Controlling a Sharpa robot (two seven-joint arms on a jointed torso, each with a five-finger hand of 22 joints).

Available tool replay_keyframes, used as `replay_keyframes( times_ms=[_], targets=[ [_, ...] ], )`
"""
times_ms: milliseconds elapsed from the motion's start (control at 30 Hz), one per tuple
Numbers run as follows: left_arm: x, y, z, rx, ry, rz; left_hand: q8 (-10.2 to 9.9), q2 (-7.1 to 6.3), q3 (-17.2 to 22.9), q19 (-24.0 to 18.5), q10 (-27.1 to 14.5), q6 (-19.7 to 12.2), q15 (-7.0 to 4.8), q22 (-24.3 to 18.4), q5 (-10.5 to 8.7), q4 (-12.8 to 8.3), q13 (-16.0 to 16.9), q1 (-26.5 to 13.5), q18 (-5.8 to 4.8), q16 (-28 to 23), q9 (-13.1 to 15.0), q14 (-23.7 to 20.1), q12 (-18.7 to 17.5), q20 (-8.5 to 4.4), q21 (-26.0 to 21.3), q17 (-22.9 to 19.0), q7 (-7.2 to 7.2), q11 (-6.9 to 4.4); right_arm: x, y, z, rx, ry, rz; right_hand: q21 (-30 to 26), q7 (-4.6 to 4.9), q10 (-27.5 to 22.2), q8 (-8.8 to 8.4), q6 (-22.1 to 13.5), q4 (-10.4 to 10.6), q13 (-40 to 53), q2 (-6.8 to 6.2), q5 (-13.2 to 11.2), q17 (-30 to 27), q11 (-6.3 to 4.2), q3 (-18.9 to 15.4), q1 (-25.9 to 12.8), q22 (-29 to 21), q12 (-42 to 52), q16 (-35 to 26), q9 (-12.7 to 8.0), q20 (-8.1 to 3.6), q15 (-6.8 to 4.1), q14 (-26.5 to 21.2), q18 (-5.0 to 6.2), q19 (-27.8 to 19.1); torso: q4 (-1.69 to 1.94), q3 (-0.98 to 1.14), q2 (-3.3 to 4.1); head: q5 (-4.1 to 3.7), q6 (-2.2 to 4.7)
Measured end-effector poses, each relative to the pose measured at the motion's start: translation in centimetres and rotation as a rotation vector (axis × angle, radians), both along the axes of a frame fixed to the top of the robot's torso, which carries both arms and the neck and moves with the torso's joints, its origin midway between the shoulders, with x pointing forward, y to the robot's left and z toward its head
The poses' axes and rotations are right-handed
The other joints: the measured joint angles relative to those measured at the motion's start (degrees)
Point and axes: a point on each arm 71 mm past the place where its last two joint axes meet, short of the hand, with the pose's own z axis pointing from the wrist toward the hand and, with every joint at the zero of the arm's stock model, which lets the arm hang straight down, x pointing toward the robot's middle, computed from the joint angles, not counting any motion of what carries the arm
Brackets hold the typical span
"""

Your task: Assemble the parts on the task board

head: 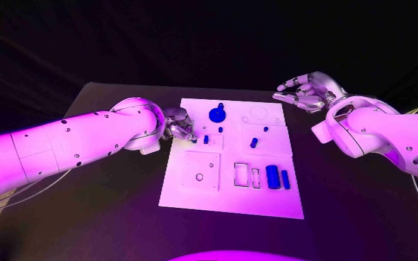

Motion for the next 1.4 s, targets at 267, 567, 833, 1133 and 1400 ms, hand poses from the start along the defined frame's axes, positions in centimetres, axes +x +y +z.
replay_keyframes(
  times_ms=[267, 567, 833, 1133, 1400],
  targets=[
    [0.04, 0.02, -0.04, 0.004, 0.003, 0.003, 0.0, 0.01, 0.0, 0.0, 0.0, -0.1, 0.0, 0.0, 0.0, 0.0, 0.0, 0.0, 0.0, 0.0, 0.0, 0.0, 0.0, 0.0, 0.0, 0.0, 0.1, 0.0, -0.01, -0.02, 0.0, 0.0, -0.001, 0.0, 0.0, 0.0, 0.0, -0.01, 0.0, 0.0, 0.0, 0.0, 0.0, 0.0, 0.0, 0.0, 0.0, 0.0, 0.0, 0.0, 0.0, 0.0, 0.0, 0.0, 0.0, 0.0, -0.01, 0.03, 0.0, -0.01, -0.17],
    [0.13, -0.13, 0.01, 0.007, 0.002, 0.005, 0.0, 0.02, 0.0, 0.0, 0.0, 0.0, 0.0, 0.0, 0.0, 0.0, 0.0, 0.0, 0.0, 0.0, 0.0, 0.0, 0.0, 0.0, 0.0, 0.0, 0.23, 0.01, -0.03, -0.03, 0.0, 0.001, -0.001, 0.0, 0.0, 0.0, 0.0, -0.01, 0.0, 0.0, 0.0, 0.0, 0.0, 0.0, 0.0, 0.0, 0.0, 0.0, 0.0, 0.0, 0.0, 0.0, 0.0, 0.0, 0.0, 0.0, -0.06, 0.07, 0.03, 0.03, -0.2],
    [0.18, -0.34, 0.09, 0.011, 0.005, 0.003, 0.0, 0.02, 0.0, 0.0, 1.2, 0.3, -0.13, 0.0, -0.01, 0.0, 1.2, 0.0, 0.0, 0.0, 0.0, 0.1, 1.0, 0.0, 0.2, 0.0, 0.22, -0.08, -0.06, -0.06, 0.01, 0.001, -0.001, 0.0, 0.0, 0.0, 0.0, -0.02, 0.0, 0.0, 0.0, 0.0, 0.0, 0.0, 0.0, 0.0, 0.0, 0.0, 0.0, 0.0, 0.0, 0.0, 0.0, 0.0, 0.0, 0.0, -0.07, 0.07, 0.05, -0.15, -0.3],
    [0.21, -0.8, 0.02, 0.014, 0.011, -0.002, 0.1, -0.15, 0.0, 0.0, 2.5, 0.6, -0.42, 0.0, -0.09, 0.0, 2.7, -0.8, 0.0, 0.2, -0.5, 0.0, 1.8, 0.0, 0.2, 0.0, 0.09, -0.62, -0.09, -0.07, 0.01, 0.001, -0.001, 0.0, 0.0, 0.0, 0.0, -0.02, 0.0, 0.0, 0.0, 0.0, 0.0, 0.0, 0.0, 0.0, 0.0, 0.0, 0.0, 0.0, 0.0, 0.0, 0.0, 0.0, 0.0, 0.0, -0.04, 0.04, 0.05, -0.25, -0.46],
    [0.26, -0.82, -0.08, 0.019, 0.016, 0.003, 0.0, -0.54, 1.2, 0.2, 3.1, 0.8, -0.55, 0.0, -0.12, -1.2, 3.2, -1.7, -0.01, 0.2, -0.8, 0.1, 2.2, -0.21, 0.2, 0.0, 0.07, -0.83, -0.11, -0.12, 0.02, 0.001, -0.001, -0.001, 0.0, 0.0, 0.0, -0.02, 0.0, -0.1, 0.0, 0.0, 0.0, 0.0, 0.0, -0.1, 0.0, 0.0, 0.0, 0.0, 0.0, 0.0, 0.0, 0.0, 0.0, 0.0, 0.02, 0.04, 0.01, -0.24, -0.58]
  ],
)
